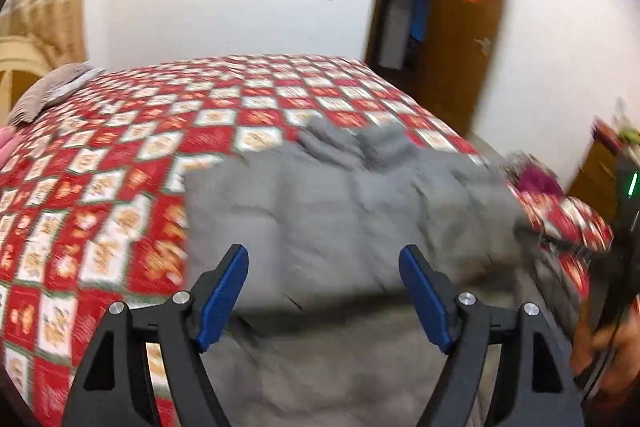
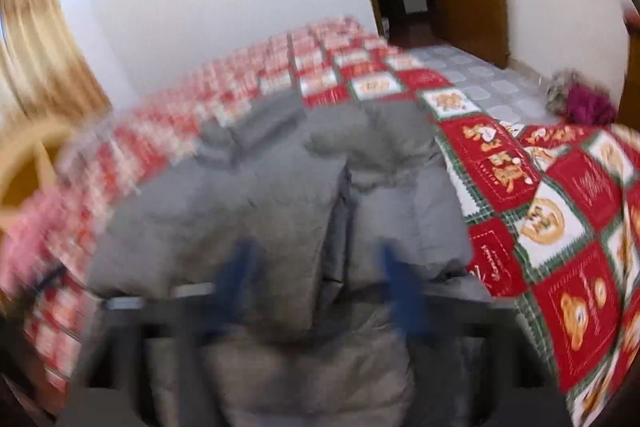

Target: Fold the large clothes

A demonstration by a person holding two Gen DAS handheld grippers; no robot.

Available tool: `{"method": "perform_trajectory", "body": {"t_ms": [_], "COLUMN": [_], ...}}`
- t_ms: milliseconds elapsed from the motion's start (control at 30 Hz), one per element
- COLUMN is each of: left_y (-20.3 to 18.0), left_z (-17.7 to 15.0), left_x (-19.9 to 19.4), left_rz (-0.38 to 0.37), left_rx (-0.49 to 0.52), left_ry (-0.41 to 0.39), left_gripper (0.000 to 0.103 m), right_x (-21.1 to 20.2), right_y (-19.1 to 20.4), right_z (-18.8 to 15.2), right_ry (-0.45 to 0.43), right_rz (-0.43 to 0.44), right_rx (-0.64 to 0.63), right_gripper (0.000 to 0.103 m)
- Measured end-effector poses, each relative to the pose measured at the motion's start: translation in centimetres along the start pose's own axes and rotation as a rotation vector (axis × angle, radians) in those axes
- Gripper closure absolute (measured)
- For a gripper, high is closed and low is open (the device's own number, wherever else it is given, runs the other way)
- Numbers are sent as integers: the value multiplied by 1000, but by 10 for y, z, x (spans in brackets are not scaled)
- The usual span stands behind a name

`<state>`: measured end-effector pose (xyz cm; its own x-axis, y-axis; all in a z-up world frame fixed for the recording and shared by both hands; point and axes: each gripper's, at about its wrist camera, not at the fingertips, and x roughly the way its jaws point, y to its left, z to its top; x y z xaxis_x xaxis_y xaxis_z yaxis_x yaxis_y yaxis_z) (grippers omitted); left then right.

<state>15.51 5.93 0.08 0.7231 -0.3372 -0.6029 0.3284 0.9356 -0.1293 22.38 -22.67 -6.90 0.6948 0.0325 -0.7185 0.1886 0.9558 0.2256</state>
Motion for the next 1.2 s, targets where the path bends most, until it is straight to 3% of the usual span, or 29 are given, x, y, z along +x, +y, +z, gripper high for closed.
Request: {"method": "perform_trajectory", "body": {"t_ms": [67,133,233,367,400,500,567,633,667,767,833,933,1000,1200], "left_y": [16,27,41,57,59,64,63,62,61,61,64,69,68,67], "left_z": [18,33,41,15,8,-11,-13,-10,-6,6,3,-14,-27,-33], "left_x": [10,26,59,105,108,109,107,104,102,102,109,118,120,131], "left_rz": [36,75,153,197,197,186,188,186,187,218,246,215,201,217], "left_rx": [-42,-56,-65,-146,-158,-178,-175,-174,-172,-155,-151,-162,-150,-155], "left_ry": [5,30,62,197,211,187,179,171,162,136,147,167,151,188], "left_gripper": [25,25,25,25,25,25,25,25,25,25,25,24,12,8], "right_x": [15,6,-10,-8,-12,-37,-45,-34,-26,5,30,59,67,71], "right_y": [1,0,-7,-29,-32,-28,-14,-2,4,21,27,19,9,-2], "right_z": [0,2,6,3,5,11,20,31,36,43,39,16,0,-8], "right_ry": [67,41,12,44,19,-106,-165,-160,-160,-113,-45,42,57,70], "right_rz": [-2,-35,-116,-183,-196,-97,-36,29,42,64,30,-44,-85,-76], "right_rx": [-17,-53,-114,-125,-115,-92,-85,-69,-52,-60,-102,-149,-188,-185], "right_gripper": [82,89,89,90,89,84,75,34,33,42,65,68,69,69]}}
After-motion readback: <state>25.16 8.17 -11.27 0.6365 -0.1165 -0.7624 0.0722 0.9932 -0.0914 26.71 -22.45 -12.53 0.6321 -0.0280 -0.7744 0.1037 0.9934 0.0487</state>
